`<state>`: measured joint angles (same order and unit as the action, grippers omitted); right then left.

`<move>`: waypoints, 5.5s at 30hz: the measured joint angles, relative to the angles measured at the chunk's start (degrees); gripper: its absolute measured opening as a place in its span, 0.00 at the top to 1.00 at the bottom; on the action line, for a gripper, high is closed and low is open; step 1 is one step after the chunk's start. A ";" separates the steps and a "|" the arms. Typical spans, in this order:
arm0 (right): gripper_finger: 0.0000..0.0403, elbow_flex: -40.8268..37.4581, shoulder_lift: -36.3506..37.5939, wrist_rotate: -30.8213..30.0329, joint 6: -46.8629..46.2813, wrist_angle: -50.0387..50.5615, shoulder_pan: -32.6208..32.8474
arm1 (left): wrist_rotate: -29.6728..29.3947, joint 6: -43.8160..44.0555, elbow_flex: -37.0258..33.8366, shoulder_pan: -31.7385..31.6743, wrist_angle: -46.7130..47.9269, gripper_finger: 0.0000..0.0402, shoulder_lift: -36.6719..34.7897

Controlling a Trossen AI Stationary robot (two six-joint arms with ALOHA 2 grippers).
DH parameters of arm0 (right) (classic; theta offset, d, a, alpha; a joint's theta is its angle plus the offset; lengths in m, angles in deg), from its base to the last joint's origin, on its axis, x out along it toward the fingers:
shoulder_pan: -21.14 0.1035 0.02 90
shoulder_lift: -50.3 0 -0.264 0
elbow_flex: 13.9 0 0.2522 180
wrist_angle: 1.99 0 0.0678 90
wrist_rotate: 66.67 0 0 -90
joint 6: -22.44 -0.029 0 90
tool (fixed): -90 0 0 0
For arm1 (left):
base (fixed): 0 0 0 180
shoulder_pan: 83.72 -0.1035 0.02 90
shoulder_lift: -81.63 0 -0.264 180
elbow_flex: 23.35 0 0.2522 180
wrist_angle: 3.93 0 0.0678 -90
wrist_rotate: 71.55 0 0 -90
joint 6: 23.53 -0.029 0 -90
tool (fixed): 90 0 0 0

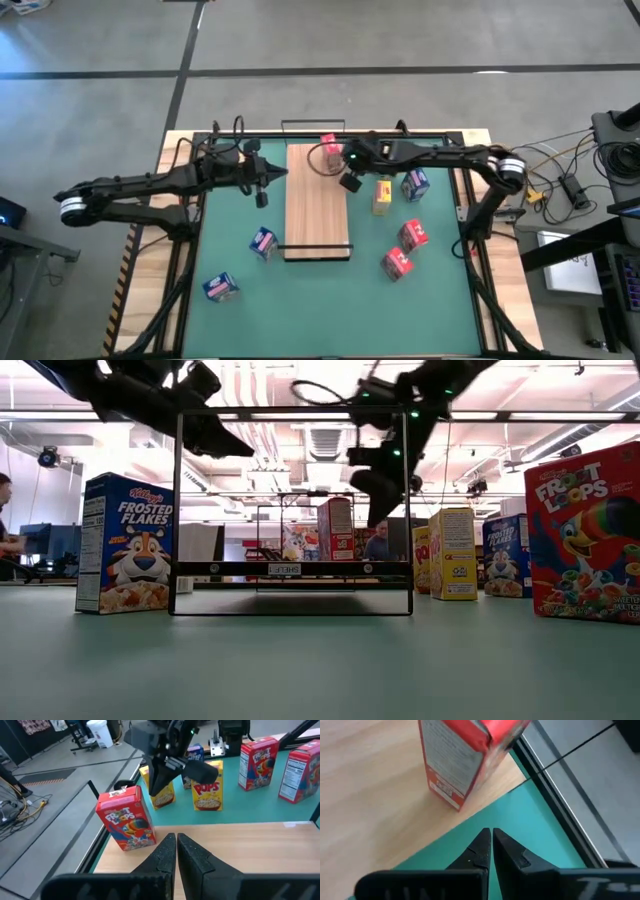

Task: Stack cereal on shelf
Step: Put the top red cereal box on the shelf, then put the middle blue cereal box on the shelf

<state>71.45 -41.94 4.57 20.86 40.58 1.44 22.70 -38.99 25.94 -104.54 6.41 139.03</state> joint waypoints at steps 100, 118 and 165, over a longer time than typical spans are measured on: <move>0.98 -27.98 21.49 12.32 7.12 -39.13 5.19 | -6.72 14.86 19.96 3.45 16.15 1.00 17.30; 0.98 -30.70 24.00 12.17 10.38 -43.69 7.45 | -6.65 41.45 32.67 19.93 66.87 1.00 13.52; 0.98 -30.69 24.00 12.26 10.64 -42.83 7.43 | -3.66 74.63 30.85 32.52 72.44 0.24 27.29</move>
<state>40.76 -17.94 16.83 31.50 -2.25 8.86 19.04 35.64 56.79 -72.01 78.85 166.31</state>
